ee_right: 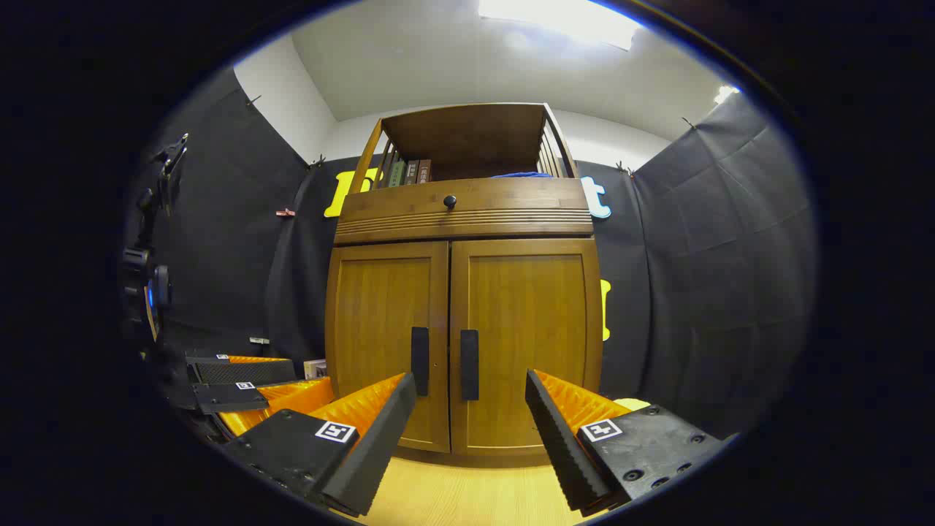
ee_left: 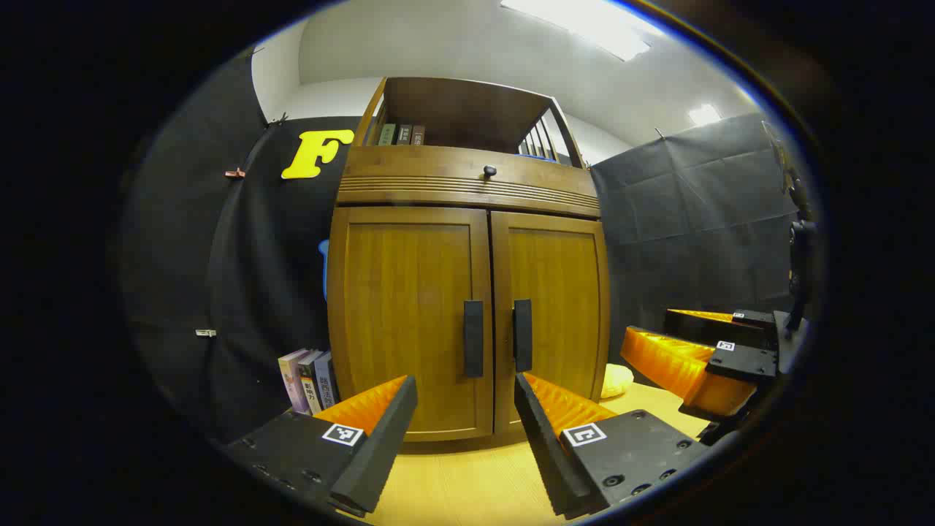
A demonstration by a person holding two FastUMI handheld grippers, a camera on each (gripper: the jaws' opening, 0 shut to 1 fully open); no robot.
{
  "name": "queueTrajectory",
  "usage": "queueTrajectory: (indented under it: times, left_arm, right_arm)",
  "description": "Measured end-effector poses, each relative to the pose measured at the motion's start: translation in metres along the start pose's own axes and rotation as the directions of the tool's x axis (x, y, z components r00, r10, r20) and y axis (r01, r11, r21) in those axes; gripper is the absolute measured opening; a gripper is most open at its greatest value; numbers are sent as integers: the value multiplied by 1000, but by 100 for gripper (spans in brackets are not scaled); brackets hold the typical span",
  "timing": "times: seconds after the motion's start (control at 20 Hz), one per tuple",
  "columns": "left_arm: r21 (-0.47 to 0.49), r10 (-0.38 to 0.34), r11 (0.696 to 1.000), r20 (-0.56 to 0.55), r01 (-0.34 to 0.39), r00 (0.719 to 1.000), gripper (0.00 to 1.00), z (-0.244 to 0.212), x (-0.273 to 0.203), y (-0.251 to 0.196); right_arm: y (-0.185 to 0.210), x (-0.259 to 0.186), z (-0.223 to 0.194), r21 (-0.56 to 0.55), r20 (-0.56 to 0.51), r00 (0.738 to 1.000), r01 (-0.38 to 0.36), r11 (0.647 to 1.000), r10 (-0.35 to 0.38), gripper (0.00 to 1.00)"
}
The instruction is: Open the right door of the double-door shoe cabinet with the right hand, and open the left door with the left hand.
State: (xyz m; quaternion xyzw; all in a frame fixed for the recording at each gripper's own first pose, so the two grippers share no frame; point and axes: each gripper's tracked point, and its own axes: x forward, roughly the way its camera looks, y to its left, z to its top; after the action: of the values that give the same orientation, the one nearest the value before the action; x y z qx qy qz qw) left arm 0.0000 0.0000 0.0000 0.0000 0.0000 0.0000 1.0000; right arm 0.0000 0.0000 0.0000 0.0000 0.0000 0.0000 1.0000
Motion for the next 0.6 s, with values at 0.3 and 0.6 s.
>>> queueTrajectory:
  times: [0.3,0.6]
  left_arm:
    - [-7,9,1000,-11,-9,1000,84,-2,-2,2]
    - [-1,15,1000,17,-15,1000,84,5,-3,3]
  right_arm:
    - [0,-4,4,-10,17,1000,-3,1000,3,95]
    - [0,-3,4,-17,21,1000,-7,1000,8,96]
